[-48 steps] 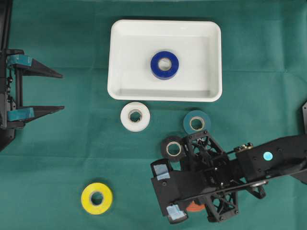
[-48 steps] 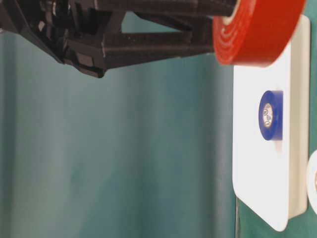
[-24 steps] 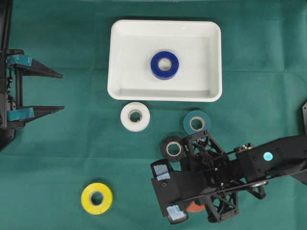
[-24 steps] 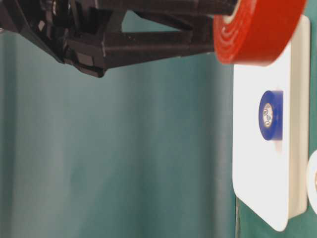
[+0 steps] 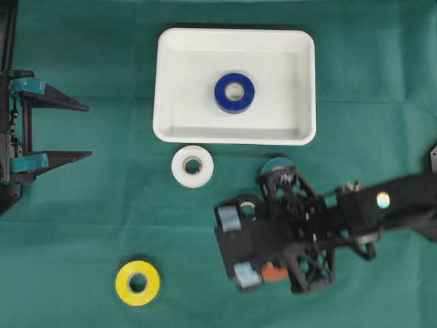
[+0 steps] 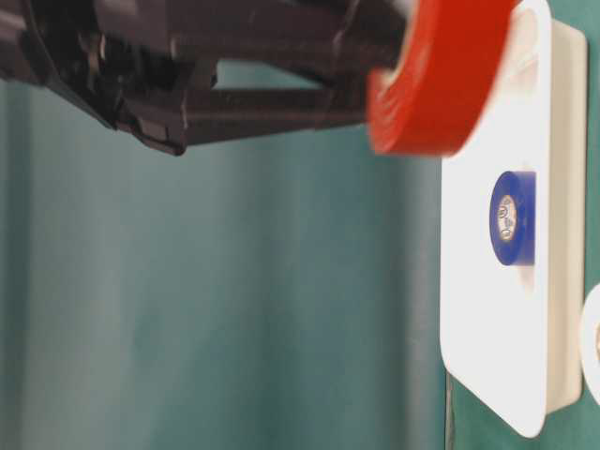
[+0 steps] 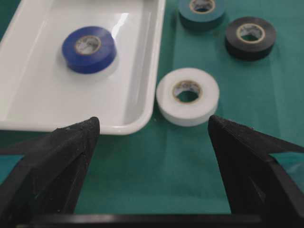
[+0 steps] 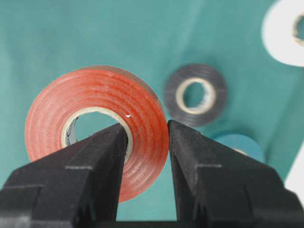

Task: Pick up the tape from a random location and place it into the white case.
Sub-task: 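Lift the red-orange tape and carry it toward the white tray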

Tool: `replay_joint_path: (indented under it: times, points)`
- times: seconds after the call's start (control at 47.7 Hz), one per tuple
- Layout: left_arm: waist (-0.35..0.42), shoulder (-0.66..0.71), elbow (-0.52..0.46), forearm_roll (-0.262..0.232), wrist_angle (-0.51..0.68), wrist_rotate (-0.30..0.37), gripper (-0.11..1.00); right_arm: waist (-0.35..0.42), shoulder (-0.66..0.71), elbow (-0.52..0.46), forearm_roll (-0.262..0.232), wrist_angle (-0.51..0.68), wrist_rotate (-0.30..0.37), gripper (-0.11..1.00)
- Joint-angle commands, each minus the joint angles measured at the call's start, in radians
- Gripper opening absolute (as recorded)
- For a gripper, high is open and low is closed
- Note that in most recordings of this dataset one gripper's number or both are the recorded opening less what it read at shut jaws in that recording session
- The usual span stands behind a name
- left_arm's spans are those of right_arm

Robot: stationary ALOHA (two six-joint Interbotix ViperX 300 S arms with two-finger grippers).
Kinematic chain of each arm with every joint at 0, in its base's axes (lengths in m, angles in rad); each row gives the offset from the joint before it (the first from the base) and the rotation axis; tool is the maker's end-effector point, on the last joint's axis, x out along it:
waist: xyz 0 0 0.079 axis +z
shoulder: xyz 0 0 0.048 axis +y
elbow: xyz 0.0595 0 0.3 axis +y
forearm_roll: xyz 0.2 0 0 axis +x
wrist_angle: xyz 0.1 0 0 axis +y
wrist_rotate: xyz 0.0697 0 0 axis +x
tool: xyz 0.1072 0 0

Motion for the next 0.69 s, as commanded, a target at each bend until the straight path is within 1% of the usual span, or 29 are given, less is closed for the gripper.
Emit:
replay_joint_path:
  times: [0.0, 0.315, 0.461, 0.671]
  points:
    - [-0.002, 0.006, -0.012, -0.002, -0.006, -0.002, 0.93, -0.041, -0.038, -0.008, -0.005, -0.012, -0.005, 0.29]
    - [-0.002, 0.008, -0.012, -0.002, -0.006, 0.000, 0.93, -0.219, -0.044, -0.008, -0.005, -0.055, -0.035, 0.28]
    - [-0.002, 0.008, -0.012, -0.002, -0.005, 0.000, 0.93, -0.307, -0.048, -0.006, -0.005, -0.058, -0.035, 0.29]
    - [-0.002, 0.008, -0.012, -0.002, 0.000, 0.000, 0.93, -0.402, -0.052, -0.006, -0.011, -0.063, -0.037, 0.29]
